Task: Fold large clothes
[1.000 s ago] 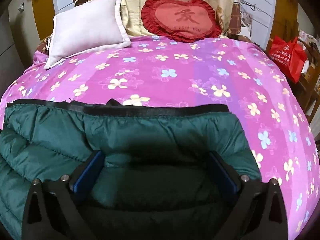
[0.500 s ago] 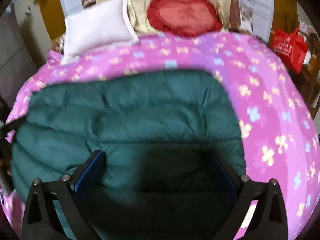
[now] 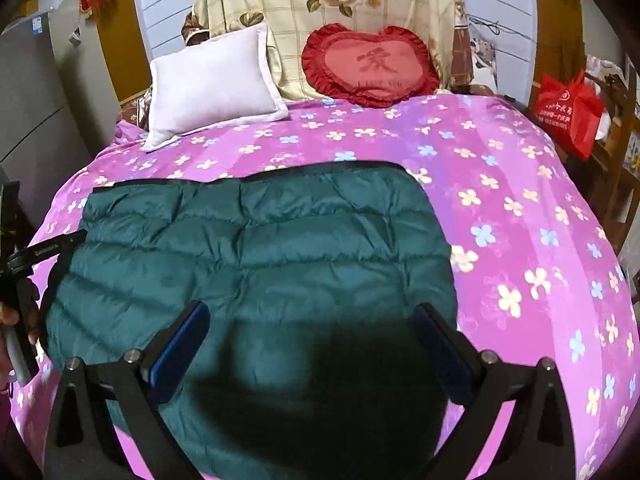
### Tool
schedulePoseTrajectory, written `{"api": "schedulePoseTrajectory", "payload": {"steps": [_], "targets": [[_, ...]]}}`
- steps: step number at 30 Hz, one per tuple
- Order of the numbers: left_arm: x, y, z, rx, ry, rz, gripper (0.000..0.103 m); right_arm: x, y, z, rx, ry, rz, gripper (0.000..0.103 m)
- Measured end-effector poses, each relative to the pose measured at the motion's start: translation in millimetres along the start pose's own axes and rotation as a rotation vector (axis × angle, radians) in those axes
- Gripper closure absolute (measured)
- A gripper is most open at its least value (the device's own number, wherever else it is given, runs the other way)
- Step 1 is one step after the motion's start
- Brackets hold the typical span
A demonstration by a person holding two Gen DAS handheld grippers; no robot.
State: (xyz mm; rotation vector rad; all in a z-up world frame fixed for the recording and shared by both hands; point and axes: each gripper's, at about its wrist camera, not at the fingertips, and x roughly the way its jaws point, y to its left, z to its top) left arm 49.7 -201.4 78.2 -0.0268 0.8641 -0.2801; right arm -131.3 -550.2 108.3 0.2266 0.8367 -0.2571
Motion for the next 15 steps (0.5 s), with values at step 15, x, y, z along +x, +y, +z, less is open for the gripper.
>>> {"api": "schedulePoseTrajectory", "payload": {"steps": [15], "targets": [[-39, 5, -45, 0.055, -0.002, 0.006, 0.062, -3, -9, -21, 0.078, 0.039, -0.007, 0.000]]}}
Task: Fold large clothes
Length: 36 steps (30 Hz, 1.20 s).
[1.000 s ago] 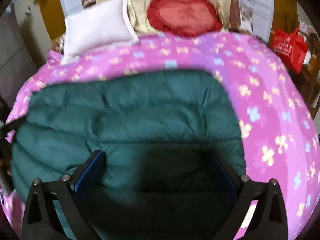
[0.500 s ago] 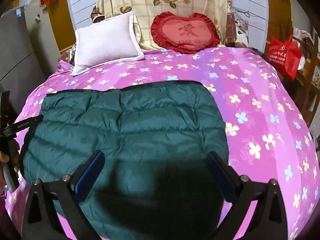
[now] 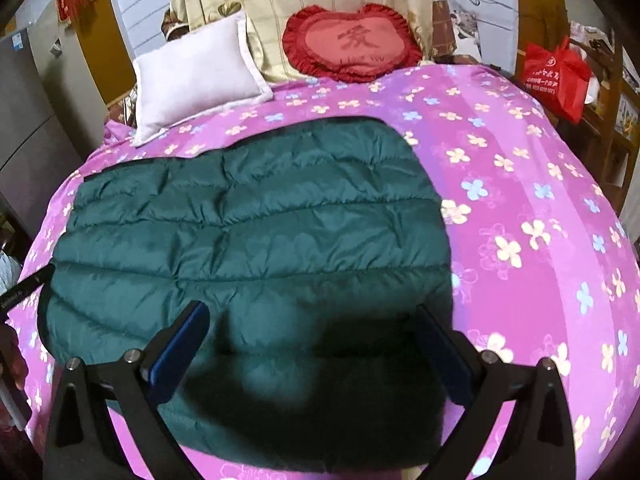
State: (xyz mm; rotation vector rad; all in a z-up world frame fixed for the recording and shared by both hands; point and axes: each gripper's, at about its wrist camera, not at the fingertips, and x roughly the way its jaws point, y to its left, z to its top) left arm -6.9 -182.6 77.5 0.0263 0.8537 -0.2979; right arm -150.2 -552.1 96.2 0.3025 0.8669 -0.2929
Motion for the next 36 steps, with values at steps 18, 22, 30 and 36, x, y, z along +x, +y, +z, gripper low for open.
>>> {"api": "schedulePoseTrajectory", "payload": {"steps": [18, 22, 30, 36], "targets": [[2, -3, -8, 0.000, 0.014, 0.009, 0.061, 6, -12, -11, 0.024, 0.058, 0.008, 0.000], [2, 2, -4, -0.020, 0.022, -0.006, 0.061, 4, -18, -9, 0.025, 0.044, -0.009, 0.000], [9, 28, 12, -0.102, 0.033, -0.055, 0.061, 13, -37, -3, 0.080, 0.044, 0.003, 0.000], [27, 52, 17, -0.240, 0.078, -0.170, 0.050, 29, -58, 5, 0.178, 0.066, 0.043, 0.000]]}}
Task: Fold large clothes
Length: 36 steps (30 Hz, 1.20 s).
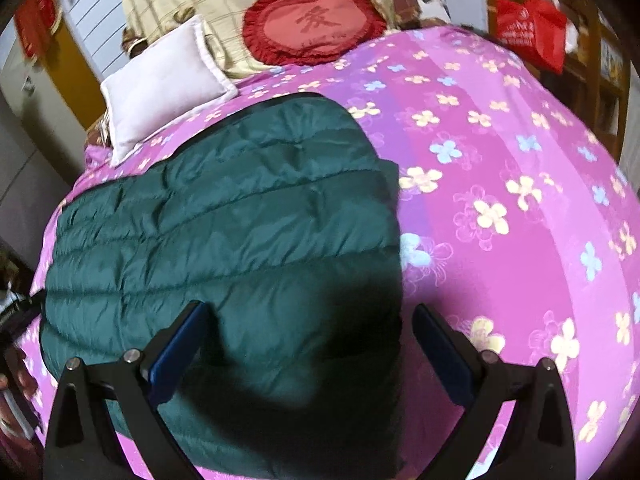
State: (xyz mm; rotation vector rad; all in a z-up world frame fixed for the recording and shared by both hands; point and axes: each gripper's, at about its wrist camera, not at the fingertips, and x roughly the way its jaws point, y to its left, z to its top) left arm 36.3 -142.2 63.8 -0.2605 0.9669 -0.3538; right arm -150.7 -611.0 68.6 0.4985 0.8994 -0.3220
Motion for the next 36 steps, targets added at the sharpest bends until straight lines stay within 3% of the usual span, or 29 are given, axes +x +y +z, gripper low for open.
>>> {"api": "schedulePoseTrajectory", "payload": {"steps": [5, 13, 22, 27, 33, 36], "targets": [[16, 9, 3, -0.063, 0.042, -0.074, 0.044, 20, -12, 10, 0.080, 0.039, 0.062, 0.000], [30, 8, 4, -0.061, 0.053, -0.100, 0.033, 53, -22, 19, 0.151, 0.106, 0.180, 0.000], [45, 3, 1, -0.072, 0.069, -0.139, 0.027, 66, 3, 28, 0.010, 0.135, 0.166, 0.000], [50, 9, 2, -0.110, 0.105, -0.167, 0.024, 67, 5, 34, 0.003, 0.153, 0.172, 0.000], [47, 17, 2, -0.097, 0.118, -0.200, 0.021, 49, 3, 39, -0.046, 0.050, 0.116, 0.000], [49, 19, 1, -0.097, 0.102, -0.217, 0.018, 57, 2, 41, -0.042, 0.082, 0.142, 0.000]]}}
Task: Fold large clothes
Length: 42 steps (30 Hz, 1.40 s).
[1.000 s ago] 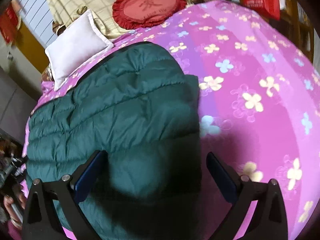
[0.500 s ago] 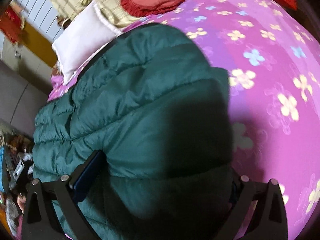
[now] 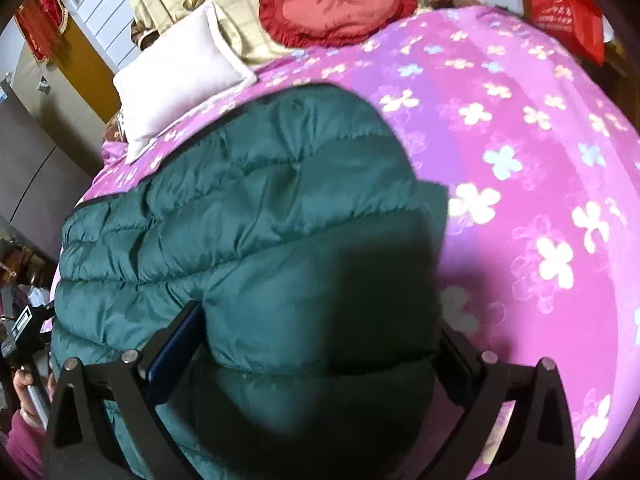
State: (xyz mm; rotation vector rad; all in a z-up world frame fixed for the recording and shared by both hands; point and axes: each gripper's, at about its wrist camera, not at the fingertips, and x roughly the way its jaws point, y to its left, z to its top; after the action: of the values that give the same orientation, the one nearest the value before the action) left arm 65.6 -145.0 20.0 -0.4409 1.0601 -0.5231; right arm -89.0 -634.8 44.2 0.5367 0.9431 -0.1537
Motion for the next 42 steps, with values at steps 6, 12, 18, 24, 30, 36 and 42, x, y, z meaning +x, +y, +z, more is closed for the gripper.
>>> {"api": "schedulePoseTrajectory", "payload": {"steps": [6, 12, 18, 24, 30, 36, 42], "targets": [[5, -10, -3, 0.055, -0.012, 0.028, 0.014, 10, -7, -2, 0.033, 0.041, 0.045, 0.000], [-8, -27, -11, 0.131, -0.021, -0.015, 0.065, 1, 15, -15, -0.024, 0.011, 0.062, 0.007], [-45, -57, -24, 0.254, -0.075, 0.033, 0.085, -43, 29, -26, -0.034, -0.065, 0.124, 0.048], [-103, -71, -49, 0.332, -0.085, -0.033, 0.089, -91, 36, -53, -0.024, -0.074, 0.192, 0.055], [-150, -54, -88, 0.341, -0.049, -0.055, 0.089, -133, 42, -104, -0.033, -0.040, 0.233, 0.055], [-125, -17, -122, 0.298, 0.055, 0.161, 0.055, -115, 41, -145, -0.097, 0.018, -0.046, 0.015], [-148, -30, -138, 0.312, -0.072, 0.313, 0.045, -123, 34, -159, -0.021, -0.025, -0.118, 0.003]]}}
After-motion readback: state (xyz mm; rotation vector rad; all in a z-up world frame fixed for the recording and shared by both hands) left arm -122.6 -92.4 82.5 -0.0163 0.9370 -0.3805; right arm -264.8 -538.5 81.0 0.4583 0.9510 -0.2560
